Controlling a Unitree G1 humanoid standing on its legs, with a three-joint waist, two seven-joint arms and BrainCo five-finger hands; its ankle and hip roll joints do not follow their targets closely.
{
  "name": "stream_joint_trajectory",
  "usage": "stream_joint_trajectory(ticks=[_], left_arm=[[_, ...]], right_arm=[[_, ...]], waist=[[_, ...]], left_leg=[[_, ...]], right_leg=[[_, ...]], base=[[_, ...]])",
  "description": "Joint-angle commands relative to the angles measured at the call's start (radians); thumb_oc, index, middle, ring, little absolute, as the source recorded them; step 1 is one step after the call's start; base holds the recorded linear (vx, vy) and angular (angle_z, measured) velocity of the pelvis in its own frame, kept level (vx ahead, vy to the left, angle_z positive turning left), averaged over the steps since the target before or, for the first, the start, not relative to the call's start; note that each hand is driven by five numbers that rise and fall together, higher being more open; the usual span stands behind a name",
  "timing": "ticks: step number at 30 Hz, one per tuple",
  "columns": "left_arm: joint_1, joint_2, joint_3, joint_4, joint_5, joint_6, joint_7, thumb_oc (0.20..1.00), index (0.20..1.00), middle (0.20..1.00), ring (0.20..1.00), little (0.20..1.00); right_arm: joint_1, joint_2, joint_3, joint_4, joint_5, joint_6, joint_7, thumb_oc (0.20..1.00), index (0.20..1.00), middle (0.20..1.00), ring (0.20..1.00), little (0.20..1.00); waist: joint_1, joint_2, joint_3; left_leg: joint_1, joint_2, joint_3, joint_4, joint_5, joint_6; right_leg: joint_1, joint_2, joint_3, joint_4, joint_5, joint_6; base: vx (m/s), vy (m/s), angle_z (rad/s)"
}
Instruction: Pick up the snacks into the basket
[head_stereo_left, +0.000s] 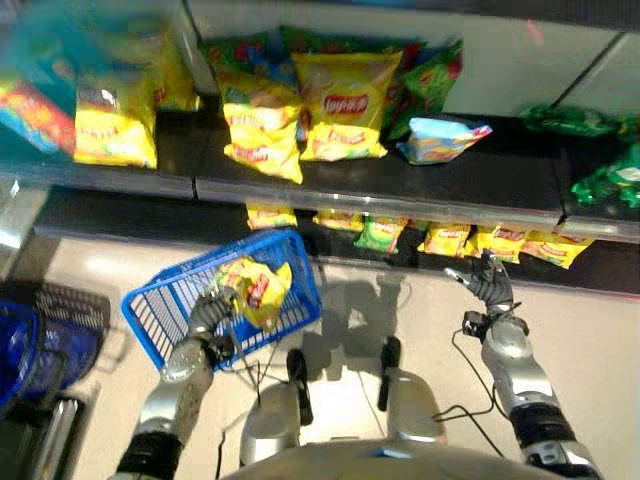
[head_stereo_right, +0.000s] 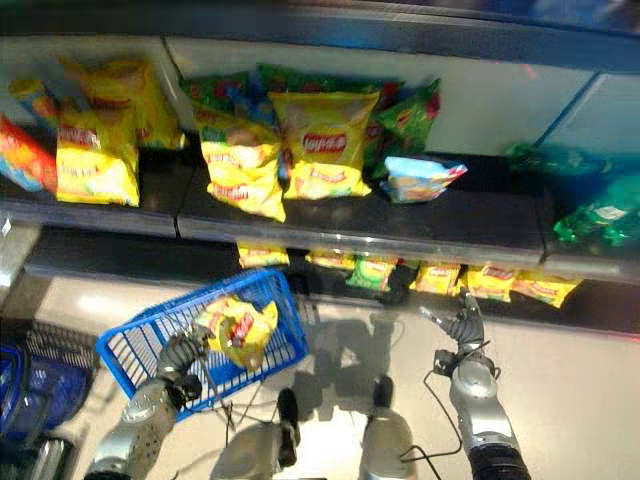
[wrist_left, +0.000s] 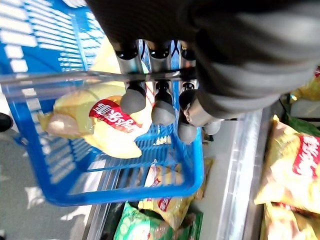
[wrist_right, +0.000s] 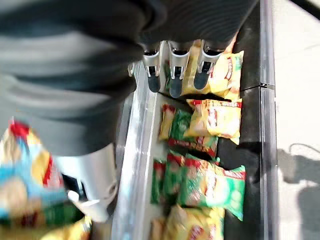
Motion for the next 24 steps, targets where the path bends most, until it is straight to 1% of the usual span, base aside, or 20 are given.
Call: stream_joint_trajectory(ticks=[1, 4, 5, 7, 8, 9, 10, 11, 12, 13, 14, 15, 16, 17, 18, 20, 21, 22, 23, 24], left_arm=[[-0.038, 0.023, 0.025, -0.097, 0.029, -0.062, -0.017, 0.2, 0.2, 0.2, 0.2, 0.2], [-0.026, 0.014, 0.029, -0.096, 0.026, -0.065, -0.017, 0.2, 0.2, 0.2, 0.2, 0.2], [-0.018, 0.006, 0.039, -0.102, 0.024, -0.067, -0.016, 0.2, 0.2, 0.2, 0.2, 0.2], [-0.016, -0.009, 0.044, -0.104, 0.006, -0.069, -0.015, 0.2, 0.2, 0.2, 0.2, 0.2], [-0.02, -0.016, 0.036, -0.105, -0.003, -0.066, -0.013, 0.2, 0.2, 0.2, 0.2, 0.2], [-0.03, -0.025, 0.026, -0.104, -0.001, -0.064, -0.012, 0.2, 0.2, 0.2, 0.2, 0.2], [-0.032, -0.032, 0.021, -0.099, -0.003, -0.061, -0.017, 0.2, 0.2, 0.2, 0.2, 0.2], [-0.035, -0.039, 0.016, -0.096, -0.006, -0.057, -0.023, 0.2, 0.2, 0.2, 0.2, 0.2], [-0.039, -0.044, 0.007, -0.094, -0.004, -0.06, -0.026, 0.2, 0.2, 0.2, 0.2, 0.2], [-0.031, -0.06, 0.008, -0.088, -0.006, -0.064, -0.029, 0.2, 0.2, 0.2, 0.2, 0.2], [-0.03, -0.06, 0.008, -0.088, -0.006, -0.064, -0.029, 0.2, 0.2, 0.2, 0.2, 0.2], [-0.02, -0.068, 0.012, -0.088, -0.006, -0.065, -0.032, 0.2, 0.2, 0.2, 0.2, 0.2], [-0.011, -0.071, 0.014, -0.091, -0.004, -0.067, -0.036, 0.2, 0.2, 0.2, 0.2, 0.2], [0.001, -0.074, 0.018, -0.098, -0.003, -0.066, -0.041, 0.2, 0.2, 0.2, 0.2, 0.2], [0.002, -0.074, 0.018, -0.099, -0.003, -0.065, -0.041, 0.2, 0.2, 0.2, 0.2, 0.2], [0.004, -0.076, 0.018, -0.11, -0.001, -0.065, -0.037, 0.2, 0.2, 0.2, 0.2, 0.2], [0.01, -0.079, 0.024, -0.114, -0.002, -0.069, -0.033, 0.2, 0.2, 0.2, 0.2, 0.2], [0.003, -0.078, 0.021, -0.117, -0.004, -0.063, -0.026, 0.2, 0.2, 0.2, 0.2, 0.2], [0.003, -0.078, 0.021, -0.117, -0.004, -0.063, -0.026, 0.2, 0.2, 0.2, 0.2, 0.2], [-0.002, -0.063, 0.032, -0.126, 0.0, -0.058, -0.02, 0.2, 0.2, 0.2, 0.2, 0.2]], right_arm=[[-0.037, -0.045, -0.034, -0.065, -0.004, -0.026, -0.029, 1.0, 1.0, 1.0, 1.0, 1.0], [-0.041, -0.06, -0.023, -0.07, -0.033, -0.025, -0.03, 1.0, 1.0, 1.0, 1.0, 1.0], [-0.044, -0.071, -0.013, -0.074, -0.045, -0.024, -0.023, 1.0, 1.0, 1.0, 1.0, 1.0], [-0.048, -0.094, -0.004, -0.081, -0.047, -0.029, -0.024, 1.0, 1.0, 1.0, 1.0, 1.0], [-0.049, -0.102, 0.0, -0.086, -0.047, -0.03, -0.031, 1.0, 1.0, 1.0, 1.0, 1.0], [-0.049, -0.118, -0.004, -0.09, -0.056, -0.033, -0.033, 1.0, 1.0, 1.0, 1.0, 1.0], [-0.046, -0.131, -0.012, -0.09, -0.057, -0.032, -0.039, 1.0, 1.0, 1.0, 1.0, 1.0], [-0.046, -0.133, -0.013, -0.092, -0.06, -0.027, -0.04, 1.0, 1.0, 1.0, 1.0, 1.0], [-0.052, -0.133, -0.011, -0.096, -0.061, -0.027, -0.043, 1.0, 1.0, 1.0, 1.0, 1.0], [-0.054, -0.127, -0.009, -0.1, -0.065, -0.025, -0.038, 1.0, 1.0, 1.0, 1.0, 1.0], [-0.053, -0.128, -0.009, -0.1, -0.065, -0.025, -0.038, 1.0, 1.0, 1.0, 1.0, 1.0], [-0.057, -0.125, -0.002, -0.098, -0.067, -0.026, -0.034, 1.0, 1.0, 1.0, 1.0, 1.0], [-0.063, -0.12, 0.007, -0.094, -0.066, -0.028, -0.028, 1.0, 1.0, 1.0, 1.0, 1.0], [-0.073, -0.121, 0.019, -0.08, -0.071, -0.025, -0.021, 1.0, 1.0, 1.0, 1.0, 1.0], [-0.073, -0.121, 0.019, -0.08, -0.071, -0.026, -0.021, 1.0, 1.0, 1.0, 1.0, 1.0], [-0.085, -0.12, 0.021, -0.07, -0.071, -0.025, -0.028, 1.0, 1.0, 1.0, 1.0, 1.0], [-0.092, -0.116, 0.032, -0.069, -0.076, -0.027, -0.023, 1.0, 1.0, 1.0, 1.0, 1.0], [-0.082, -0.101, 0.035, -0.068, -0.08, -0.029, -0.019, 1.0, 1.0, 1.0, 1.0, 1.0], [-0.082, -0.101, 0.035, -0.068, -0.08, -0.029, -0.019, 1.0, 1.0, 1.0, 1.0, 1.0], [-0.079, -0.089, 0.03, -0.082, -0.083, -0.029, -0.01, 1.0, 1.0, 1.0, 1.0, 1.0]], waist=[[0.007, -0.003, -0.016], [0.004, 0.01, -0.033], [0.0, 0.012, -0.039], [-0.003, 0.015, -0.029], [0.0, 0.015, -0.017], [-0.001, 0.018, 0.001], [-0.002, 0.012, 0.005], [0.002, 0.012, 0.007], [0.012, 0.003, 0.008], [0.028, 0.007, -0.011], [0.028, 0.007, -0.011], [0.04, 0.015, -0.025], [0.053, 0.03, -0.034], [0.067, 0.039, -0.048], [0.067, 0.038, -0.048], [0.078, 0.032, -0.055], [0.086, 0.029, -0.062], [0.091, 0.006, -0.069], [0.091, 0.006, -0.071], [0.088, -0.008, -0.066]], left_leg=[[0.009, 0.007, -0.031, -0.011, -0.039, 0.027], [0.032, 0.081, -0.026, -0.035, 0.002, -0.008], [0.033, 0.122, -0.03, -0.021, 0.01, -0.023], [-0.012, 0.171, -0.054, 0.1, 0.015, -0.019], [-0.041, 0.176, -0.066, 0.166, 0.033, -0.01], [-0.087, 0.188, -0.076, 0.269, 0.063, -0.012], [-0.098, 0.186, -0.062, 0.36, 0.047, -0.021], [-0.111, 0.172, -0.069, 0.417, 0.029, -0.021], [-0.138, 0.104, -0.068, 0.451, 0.027, -0.012], [-0.182, -0.034, -0.084, 0.42, -0.033, 0.0], [-0.18, -0.035, -0.084, 0.419, -0.034, 0.001], [-0.186, -0.093, -0.095, 0.355, -0.041, 0.012], [-0.182, -0.134, -0.104, 0.281, -0.053, 0.026], [-0.194, -0.144, -0.113, 0.162, -0.014, 0.032], [-0.191, -0.145, -0.112, 0.156, -0.011, 0.033], [-0.209, -0.134, -0.113, 0.104, 0.028, 0.025], [-0.189, -0.141, -0.134, 0.084, 0.011, 0.042], [-0.162, -0.147, -0.153, 0.055, 0.011, 0.068], [-0.165, -0.146, -0.153, 0.053, 0.015, 0.068], [-0.14, -0.14, -0.14, 0.028, 0.01, 0.085]], right_leg=[[-0.013, 0.009, 0.028, 0.005, 0.002, 0.064], [-0.032, 0.055, 0.026, 0.079, -0.085, 0.039], [-0.029, 0.095, 0.017, 0.088, -0.115, 0.018], [-0.013, 0.148, 0.016, 0.093, -0.148, -0.02], [0.002, 0.16, 0.011, 0.087, -0.151, -0.04], [0.032, 0.18, -0.014, 0.072, -0.16, -0.066], [0.053, 0.182, -0.024, 0.067, -0.182, -0.075], [0.067, 0.191, -0.033, 0.059, -0.189, -0.086], [0.073, 0.192, -0.039, 0.025, -0.159, -0.099], [0.096, 0.203, -0.039, -0.025, -0.142, -0.087], [0.098, 0.202, -0.04, -0.025, -0.142, -0.086], [0.102, 0.213, -0.03, -0.044, -0.132, -0.079], [0.108, 0.235, -0.024, -0.054, -0.131, -0.072], [0.138, 0.262, -0.015, -0.091, -0.125, -0.065], [0.139, 0.261, -0.014, -0.094, -0.124, -0.064], [0.167, 0.273, -0.015, -0.119, -0.124, -0.059], [0.177, 0.282, -0.005, -0.111, -0.141, -0.056], [0.174, 0.285, -0.006, -0.064, -0.158, -0.051], [0.17, 0.286, -0.006, -0.064, -0.156, -0.052], [0.136, 0.284, -0.023, 0.062, -0.154, -0.034]], base=[[0.09, -0.29, -0.4], [0.09, -0.447, -0.32], [0.1, -0.591, -0.29], [0.07, -0.584, -0.1], [-0.01, -0.508, 0.05], [0.06, -0.485, 0.07], [0.08, -0.449, 0.23], [0.04, -0.37, 0.36], [0.06, -0.302, 0.2], [0.06, -0.202, 0.02], [0.18, -0.109, -0.1], [0.16, -0.047, -0.04], [0.29, -0.096, -0.18], [0.22, -0.076, -0.34], [0.21, -0.056, -0.37], [0.21, -0.001, -0.29], [0.35, -0.001, -0.4], [0.26, -0.002, -0.4], [0.22, -0.025, -0.75], [0.05, -0.005, -0.68]])
